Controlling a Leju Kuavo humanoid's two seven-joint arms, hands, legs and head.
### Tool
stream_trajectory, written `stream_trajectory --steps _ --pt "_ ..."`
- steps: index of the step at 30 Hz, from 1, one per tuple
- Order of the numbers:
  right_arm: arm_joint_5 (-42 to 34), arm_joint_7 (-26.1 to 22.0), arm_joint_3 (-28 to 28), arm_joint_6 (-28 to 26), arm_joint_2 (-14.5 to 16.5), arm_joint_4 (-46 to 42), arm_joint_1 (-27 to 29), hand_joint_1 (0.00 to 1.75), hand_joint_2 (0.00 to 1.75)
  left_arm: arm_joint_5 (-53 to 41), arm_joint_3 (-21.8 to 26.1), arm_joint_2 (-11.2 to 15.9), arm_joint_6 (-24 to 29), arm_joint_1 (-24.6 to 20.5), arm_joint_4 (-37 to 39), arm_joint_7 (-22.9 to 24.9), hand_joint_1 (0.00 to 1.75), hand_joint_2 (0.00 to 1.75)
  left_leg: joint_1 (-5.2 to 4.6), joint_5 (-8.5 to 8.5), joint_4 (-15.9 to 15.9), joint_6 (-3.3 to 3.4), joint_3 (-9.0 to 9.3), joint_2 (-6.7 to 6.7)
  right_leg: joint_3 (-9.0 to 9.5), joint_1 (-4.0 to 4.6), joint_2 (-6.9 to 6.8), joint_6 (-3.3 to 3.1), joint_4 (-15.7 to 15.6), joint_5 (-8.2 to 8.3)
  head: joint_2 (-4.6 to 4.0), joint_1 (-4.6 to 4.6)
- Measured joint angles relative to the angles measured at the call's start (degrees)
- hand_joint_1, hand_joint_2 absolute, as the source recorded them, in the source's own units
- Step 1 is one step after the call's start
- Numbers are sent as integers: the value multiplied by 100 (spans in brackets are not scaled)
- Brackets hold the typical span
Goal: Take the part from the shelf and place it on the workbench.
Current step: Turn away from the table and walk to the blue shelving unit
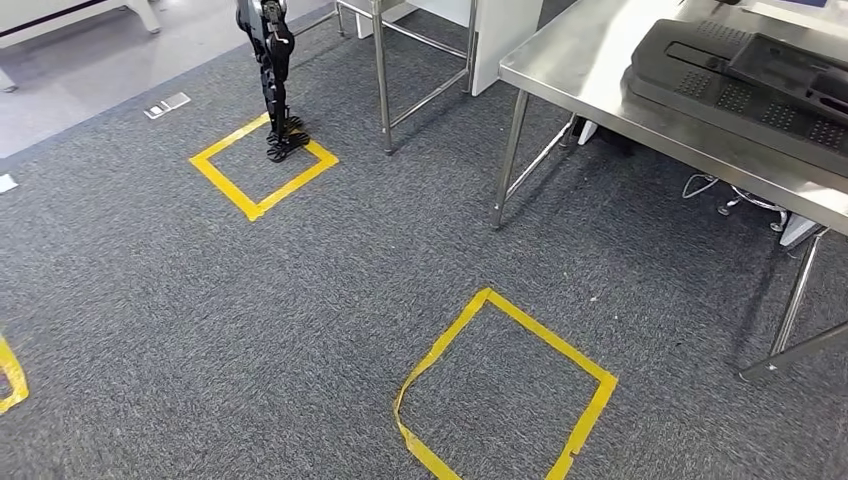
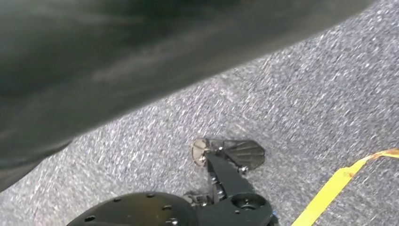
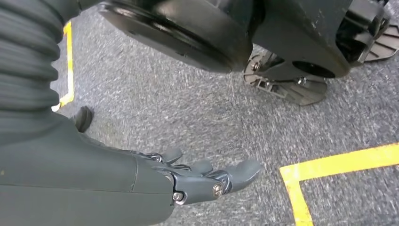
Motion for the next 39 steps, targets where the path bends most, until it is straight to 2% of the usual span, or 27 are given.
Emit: stream_trajectory --steps 2,3,4,6,7,8,9,11,12,13,15,17,19,21,22,23,24,26,28,30,31,33,34,36,37,38,39 --pt "11 -2 8 2 9 0 3 0 175 -3 0 3 7 24 1 4 0 0 -8 -183 233 -34 -111 310 21 -8 -150 -91 -32 51 0 -30" --pt "14 -3 9 4 10 1 12 0 175 -5 -1 3 9 20 1 6 0 0 -12 -381 526 -40 -227 509 29 0 -237 -121 -35 62 0 -45" --pt "18 -4 10 8 9 1 22 0 175 -7 -1 1 10 17 1 8 0 0 -10 -601 902 -56 -376 630 23 18 -325 -142 -34 64 0 -62" --pt "37 -4 12 15 6 2 30 0 175 -9 -2 -5 15 16 1 9 0 0 5 -860 1520 -84 -596 704 15 44 -517 -157 -31 62 0 -64" --pt "50 -4 12 18 3 2 28 0 175 -9 -2 -7 20 19 1 9 0 0 8 -839 1566 -93 -579 722 16 51 -602 -161 -30 58 0 -67" --pt "62 -4 13 20 1 2 27 0 175 -9 -1 -7 24 23 1 9 0 0 10 -723 1387 -95 -450 749 24 53 -681 -161 -29 51 0 -67" --pt "70 -3 14 23 -1 1 26 0 175 -9 -1 -5 28 24 1 9 0 0 8 -549 1025 -89 -227 830 40 55 -750 -155 -27 38 0 -69" --pt "81 -2 17 29 -6 1 33 0 175 -12 -2 -2 30 13 1 7 0 0 -38 -344 332 -49 174 1105 52 92 -878 -114 -12 -4 0 -73" --pt "84 -2 19 32 -8 2 37 0 175 -14 -2 1 30 4 1 6 0 0 -66 -312 140 -15 270 1199 60 115 -940 -90 -4 -23 0 -72" --pt "86 -2 21 33 -11 2 35 0 175 -16 -2 3 30 -3 1 5 0 0 -97 -331 84 18 278 1217 62 136 -1005 -71 -3 -34 0 -72" --pt "87 -2 27 34 -14 1 16 0 175 -17 -2 8 31 -5 1 4 0 0 -96 -295 53 95 241 1063 68 136 -1103 -40 -1 -53 0 -75" --pt "89 -9 31 33 -15 0 12 0 175 -17 -1 12 31 -8 -1 2 0 0 -58 -254 23 168 221 917 -25 112 -866 -14 194 -181 0 -55" --pt "90 -31 31 26 -16 0 11 0 175 -19 -1 16 31 -27 -2 -2 0 0 -33 -221 12 225 187 775 -316 75 -493 -27 823 -474 0 -21" --pt "91 -47 28 14 -11 0 -24 0 175 -25 -1 17 30 -39 -2 -2 0 0 -33 -195 12 255 152 618 -646 49 -370 -23 1519 -712 0 -16" --pt "93 -48 28 9 -8 0 -40 0 175 -30 -1 17 30 -38 -2 -2 0 0 -31 -183 12 256 144 531 -701 39 -354 10 1639 -716 0 -16" --pt "97 -46 27 5 -6 0 -47 0 175 -38 -1 16 29 -36 -1 -2 0 0 -28 -170 12 248 142 441 -652 26 -338 62 1541 -629 0 -17" --pt "102 -45 28 2 -7 0 -45 0 175 -46 -1 15 29 -35 -1 -2 0 0 -22 -155 13 231 141 345 -501 5 -290 123 1229 -468 0 -17" --pt "111 -42 28 -4 -11 3 -21 0 175 -63 -1 14 29 -39 0 -1 0 0 -19 -116 26 173 115 168 -155 -45 -13 199 449 -168 0 -16" --pt "114 -42 28 -9 -10 9 -2 0 175 -69 -1 16 30 -40 -1 -3 0 0 -22 -57 15 93 64 35 -22 -56 203 165 69 -59 0 -19" --pt "116 -44 27 -15 1 11 -7 0 175 -71 0 20 31 -10 0 -4 0 0 -10 12 -29 6 26 -69 -28 -40 126 74 39 -25 0 -21" --pt "119 -44 27 -17 8 11 -14 0 175 -73 1 21 32 9 1 -4 0 0 -10 8 -19 -25 4 -3 -16 -43 54 30 26 -1 0 -25" --pt "125 -44 25 -20 21 11 -6 0 175 -79 1 24 33 26 1 -2 0 0 -25 -206 284 -60 -135 337 4 -59 -114 -58 3 45 0 -60" --pt "127 -44 22 -24 20 11 2 0 175 -84 1 20 34 21 1 2 0 0 -33 -411 616 -69 -268 539 7 -45 -208 -81 3 52 0 -77" --pt "132 -44 19 -32 16 11 18 0 175 -96 -2 17 35 15 1 15 0 0 -21 -778 1379 -91 -566 690 2 -16 -408 -101 5 49 0 -91" --pt "135 -44 17 -35 14 11 19 0 175 -101 -2 16 36 18 1 24 0 0 -13 -834 1585 -99 -630 705 3 -8 -502 -106 7 44 0 -90" --pt "139 -44 16 -38 12 11 18 0 175 -104 -2 18 37 23 1 32 0 0 -7 -785 1575 -103 -590 720 9 -5 -587 -111 8 39 0 -92" --pt "142 -43 15 -40 10 11 16 0 175 -104 -1 20 38 27 1 39 0 0 -3 -646 1338 -101 -436 755 20 -3 -664 -114 9 30 0 -92"
